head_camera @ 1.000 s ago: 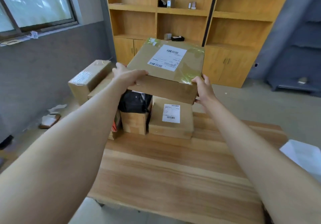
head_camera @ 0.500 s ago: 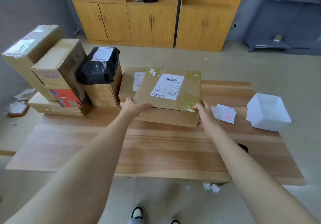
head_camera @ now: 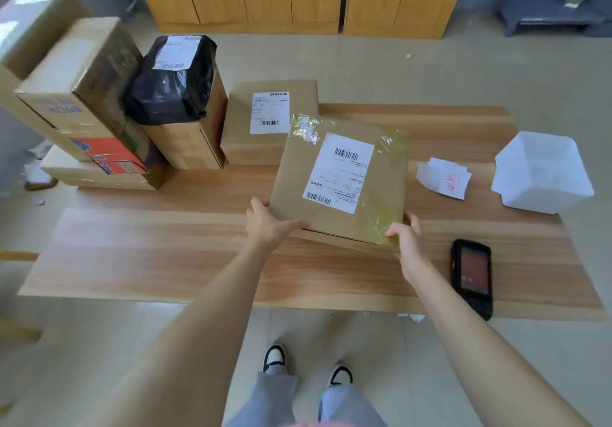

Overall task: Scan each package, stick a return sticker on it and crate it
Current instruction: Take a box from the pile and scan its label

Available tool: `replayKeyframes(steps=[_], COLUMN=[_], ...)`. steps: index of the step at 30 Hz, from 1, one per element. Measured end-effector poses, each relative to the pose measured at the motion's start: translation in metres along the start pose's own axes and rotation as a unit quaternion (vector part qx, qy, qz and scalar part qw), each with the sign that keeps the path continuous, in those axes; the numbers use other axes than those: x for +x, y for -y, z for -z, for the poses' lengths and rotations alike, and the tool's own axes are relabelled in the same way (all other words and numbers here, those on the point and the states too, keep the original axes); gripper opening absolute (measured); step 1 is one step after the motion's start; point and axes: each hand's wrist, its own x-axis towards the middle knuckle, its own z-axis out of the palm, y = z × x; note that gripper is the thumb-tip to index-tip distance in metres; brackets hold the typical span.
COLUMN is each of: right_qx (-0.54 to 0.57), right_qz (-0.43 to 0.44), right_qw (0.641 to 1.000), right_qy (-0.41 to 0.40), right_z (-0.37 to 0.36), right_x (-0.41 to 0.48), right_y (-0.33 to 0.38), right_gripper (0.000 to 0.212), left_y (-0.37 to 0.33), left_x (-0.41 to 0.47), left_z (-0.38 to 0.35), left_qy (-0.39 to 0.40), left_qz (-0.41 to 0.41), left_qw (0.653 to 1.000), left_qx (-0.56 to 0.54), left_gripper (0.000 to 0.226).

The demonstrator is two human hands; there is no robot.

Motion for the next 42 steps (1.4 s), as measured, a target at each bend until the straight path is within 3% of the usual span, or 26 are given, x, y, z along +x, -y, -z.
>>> replayKeyframes(steps=[12, 18, 25, 28, 32, 36, 39, 42], right_qx=[-0.013, -0.057, -0.059, -0.038, 0.067, 0.13, 0.208, 0.265], right_qz=[-0.035, -0.052, -0.053, -0.056, -0.117, -0.209, -0.221, -0.246], right_qw=[0.999, 0.997, 0.997, 0.996, 0.978, 0.957, 0.942, 0.924], right_qy=[-0.009, 0.032, 0.012, -0.057, -0.158, -0.154, -0.142, -0.127], right_z=[0.023, 0.019, 0.019, 0.012, -0.004, -0.03, -0.052, -0.071], right_x=[0.003, 0.004, 0.0, -0.009, -0.024, -0.035, -0.039, -0.038], right_y=[-0.013, -0.019, -0.025, -0.03, -0.033, -0.039, -0.046, -0.05], right_gripper=[0.067, 0.066, 0.068, 0.083, 0.098, 0.102, 0.108, 0.089], left_y=[0.026, 0.046, 0.034, 0.01, -0.039, -0.078, -0.095, -0.103], left_x=[-0.023, -0.018, 0.001, 0.02, 0.048, 0.077, 0.094, 0.109], left_z=[-0.029, -0.031, -0.021, -0.017, -0.016, -0.031, -0.049, -0.067], left_qy=[0.035, 0.046, 0.082, 0.063, 0.068, 0.112, 0.149, 0.179], left_qz=[0.04, 0.088, 0.094, 0.052, -0.072, -0.171, -0.229, -0.233], left_qw=[0.998, 0.995, 0.987, 0.989, 0.968, 0.935, 0.901, 0.89], left_qx=[0.015, 0.033, 0.098, 0.122, 0.23, 0.29, 0.337, 0.347], left_gripper=[0.08, 0.094, 0.101, 0.107, 0.099, 0.087, 0.082, 0.074])
